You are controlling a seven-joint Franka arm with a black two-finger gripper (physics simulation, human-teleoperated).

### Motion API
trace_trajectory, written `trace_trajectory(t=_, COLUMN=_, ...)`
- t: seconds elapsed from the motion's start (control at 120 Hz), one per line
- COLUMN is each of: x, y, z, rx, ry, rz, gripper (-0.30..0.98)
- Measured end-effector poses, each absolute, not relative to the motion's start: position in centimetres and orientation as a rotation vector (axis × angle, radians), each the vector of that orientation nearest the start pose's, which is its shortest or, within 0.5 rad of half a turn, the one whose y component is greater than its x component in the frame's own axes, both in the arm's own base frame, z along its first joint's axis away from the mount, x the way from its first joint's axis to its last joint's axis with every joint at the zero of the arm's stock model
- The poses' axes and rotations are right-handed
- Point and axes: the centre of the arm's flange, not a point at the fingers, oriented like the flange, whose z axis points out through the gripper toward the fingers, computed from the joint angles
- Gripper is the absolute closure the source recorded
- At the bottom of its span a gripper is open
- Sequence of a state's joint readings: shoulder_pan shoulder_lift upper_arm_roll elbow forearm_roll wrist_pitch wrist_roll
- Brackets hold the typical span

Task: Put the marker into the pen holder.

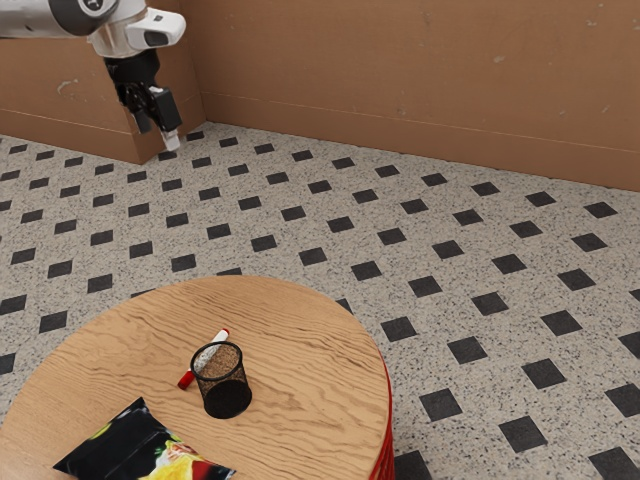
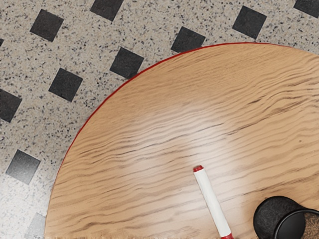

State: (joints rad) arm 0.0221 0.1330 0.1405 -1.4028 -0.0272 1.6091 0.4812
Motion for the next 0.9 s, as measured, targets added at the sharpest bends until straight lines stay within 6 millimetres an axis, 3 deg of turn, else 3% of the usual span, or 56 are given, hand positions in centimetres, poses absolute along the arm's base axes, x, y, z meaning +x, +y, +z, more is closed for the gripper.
trace_trajectory(t=0.275, x=59.3, y=8.8, z=63.0, rx=-3.104, ry=0.425, rz=-0.088, gripper=0.02)
trace_trajectory(t=0.342, x=60.2, y=8.6, z=61.9, rx=-3.109, ry=0.417, rz=-0.077, gripper=0.02)
trace_trajectory(t=0.375, x=61.0, y=8.3, z=60.7, rx=-3.111, ry=0.419, rz=-0.066, gripper=0.02)
trace_trajectory(t=0.492, x=64.5, y=7.1, z=53.6, rx=-3.149, ry=0.423, rz=0.039, gripper=0.02)
trace_trajectory(t=0.658, x=67.9, y=7.5, z=43.3, rx=-3.188, ry=0.367, rz=0.216, gripper=0.02)
trace_trajectory(t=0.775, x=67.7, y=7.9, z=39.0, rx=-3.192, ry=0.33, rz=0.312, gripper=0.02)
trace_trajectory(t=0.9, x=63.7, y=8.2, z=35.4, rx=-3.144, ry=0.297, rz=0.432, gripper=0.02)
